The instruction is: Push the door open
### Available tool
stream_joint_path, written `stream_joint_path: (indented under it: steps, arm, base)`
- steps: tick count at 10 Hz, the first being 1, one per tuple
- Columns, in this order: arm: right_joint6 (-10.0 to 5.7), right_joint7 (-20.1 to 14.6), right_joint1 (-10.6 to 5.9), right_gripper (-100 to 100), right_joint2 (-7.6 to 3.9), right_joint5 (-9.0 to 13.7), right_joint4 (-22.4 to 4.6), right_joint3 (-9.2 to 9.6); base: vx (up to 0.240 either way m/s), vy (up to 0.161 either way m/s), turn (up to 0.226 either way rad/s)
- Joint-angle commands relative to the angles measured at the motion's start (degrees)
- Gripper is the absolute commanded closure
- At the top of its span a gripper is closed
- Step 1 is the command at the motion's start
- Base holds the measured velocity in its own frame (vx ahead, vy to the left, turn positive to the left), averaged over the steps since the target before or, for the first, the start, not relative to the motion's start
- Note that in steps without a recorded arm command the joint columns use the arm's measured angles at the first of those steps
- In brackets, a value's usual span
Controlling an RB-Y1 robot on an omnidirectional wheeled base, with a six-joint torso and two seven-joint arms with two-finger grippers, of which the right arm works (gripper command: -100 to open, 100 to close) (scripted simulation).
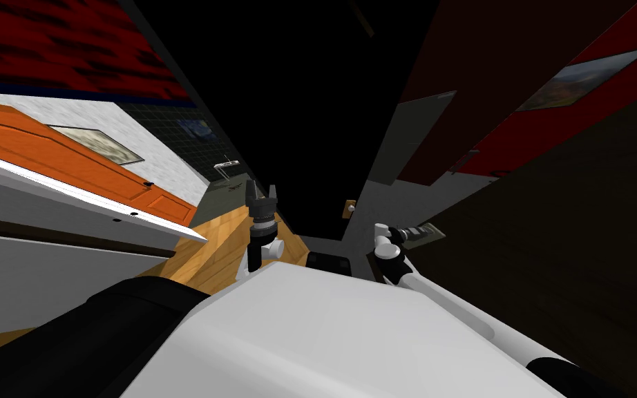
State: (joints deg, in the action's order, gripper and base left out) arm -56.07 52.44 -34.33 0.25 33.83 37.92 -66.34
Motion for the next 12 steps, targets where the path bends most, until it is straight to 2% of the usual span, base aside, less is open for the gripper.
stream_joint_path:
  steps: [1,3,4,6,7,8,9,11,12]
  arm:
    - [-1.60,0.71,0.11,100,-1.71,0.95,0.59,-1.87]
    - [-2.38,1.06,0.10,100,-2.23,1.41,0.85,-2.76]
    - [-3.69,1.64,0.05,100,-2.81,2.17,1.29,-4.22]
    - [-4.15,1.85,0.03,100,-2.93,2.44,1.44,-4.73]
    - [-5.06,2.26,-0.02,100,-3.08,2.97,1.74,-5.75]
    - [-5.96,2.66,-0.08,100,-3.08,3.50,2.03,-6.75]
    - [-5.96,2.66,-0.08,100,-3.08,3.50,2.03,-6.75]
    - [-7.85,3.50,-0.20,100,-2.58,4.60,2.64,-8.84]
    - [-8.13,3.63,-0.22,100,-2.44,4.76,2.73,-9.15]
  base:
    - [0.000,-0.118,0.175]
    - [0.037,-0.179,0.091]
    - [0.092,-0.192,0.119]
    - [0.038,-0.142,0.030]
    - [0.034,-0.121,0.108]
    - [0.071,-0.162,0.120]
    - [0.045,-0.112,0.046]
    - [0.021,-0.124,0.098]
    - [0.072,-0.142,0.082]
